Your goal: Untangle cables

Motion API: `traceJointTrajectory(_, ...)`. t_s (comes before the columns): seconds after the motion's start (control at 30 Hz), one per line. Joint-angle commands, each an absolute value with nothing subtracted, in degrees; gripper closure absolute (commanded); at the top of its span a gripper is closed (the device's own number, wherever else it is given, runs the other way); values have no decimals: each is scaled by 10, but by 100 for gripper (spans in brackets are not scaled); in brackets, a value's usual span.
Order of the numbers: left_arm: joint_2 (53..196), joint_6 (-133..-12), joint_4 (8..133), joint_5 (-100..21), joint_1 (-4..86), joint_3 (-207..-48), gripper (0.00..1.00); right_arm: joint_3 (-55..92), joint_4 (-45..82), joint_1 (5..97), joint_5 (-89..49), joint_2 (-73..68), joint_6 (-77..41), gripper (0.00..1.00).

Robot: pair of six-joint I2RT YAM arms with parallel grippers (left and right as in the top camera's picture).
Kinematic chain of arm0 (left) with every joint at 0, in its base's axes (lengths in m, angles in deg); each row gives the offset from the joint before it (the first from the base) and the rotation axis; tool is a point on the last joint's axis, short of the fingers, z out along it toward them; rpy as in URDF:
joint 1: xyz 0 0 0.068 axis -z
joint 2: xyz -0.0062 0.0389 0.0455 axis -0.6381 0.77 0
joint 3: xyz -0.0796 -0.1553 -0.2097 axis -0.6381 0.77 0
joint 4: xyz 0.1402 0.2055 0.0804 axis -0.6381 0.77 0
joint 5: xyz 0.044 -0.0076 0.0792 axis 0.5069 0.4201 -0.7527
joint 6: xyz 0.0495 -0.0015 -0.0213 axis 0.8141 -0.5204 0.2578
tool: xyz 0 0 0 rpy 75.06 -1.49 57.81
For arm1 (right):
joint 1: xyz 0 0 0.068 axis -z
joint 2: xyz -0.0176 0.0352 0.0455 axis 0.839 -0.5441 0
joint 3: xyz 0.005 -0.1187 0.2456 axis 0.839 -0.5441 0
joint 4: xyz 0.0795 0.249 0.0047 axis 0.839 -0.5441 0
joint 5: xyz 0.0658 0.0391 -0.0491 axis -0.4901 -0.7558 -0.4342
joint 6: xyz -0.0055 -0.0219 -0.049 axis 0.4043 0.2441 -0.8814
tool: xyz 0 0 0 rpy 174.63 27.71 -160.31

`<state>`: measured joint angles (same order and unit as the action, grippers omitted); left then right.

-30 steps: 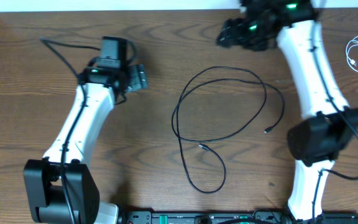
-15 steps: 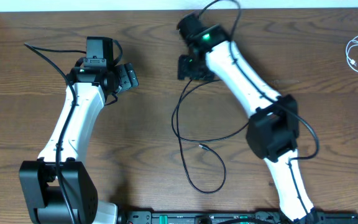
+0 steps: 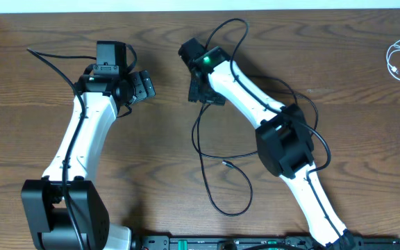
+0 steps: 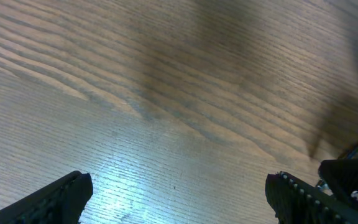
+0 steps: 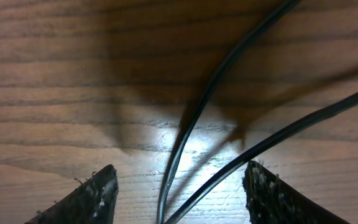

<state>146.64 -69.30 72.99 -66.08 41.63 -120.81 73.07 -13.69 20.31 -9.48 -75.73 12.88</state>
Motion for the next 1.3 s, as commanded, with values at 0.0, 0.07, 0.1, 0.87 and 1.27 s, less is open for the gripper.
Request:
traceJointTrajectory(0.0,1464,-698,732,-661,414,-1220,6,735,-136,191,-53,-762,147,40)
traceJointTrajectory(0.07,1464,-698,732,-661,414,-1220,6,735,-129,191,-45,-762,149,39)
traceJointTrajectory(0.1,1464,-698,732,-661,414,-1220,6,739,-120,192,-45,-761,148,37)
traceJointTrajectory(0.87,1464,-698,732,-661,414,-1220,6,672,-82,177,-48,-745,171,46)
traceJointTrajectory(1.27,1464,-698,732,-661,414,-1220,6,637,-60,183,-24,-746,131,99)
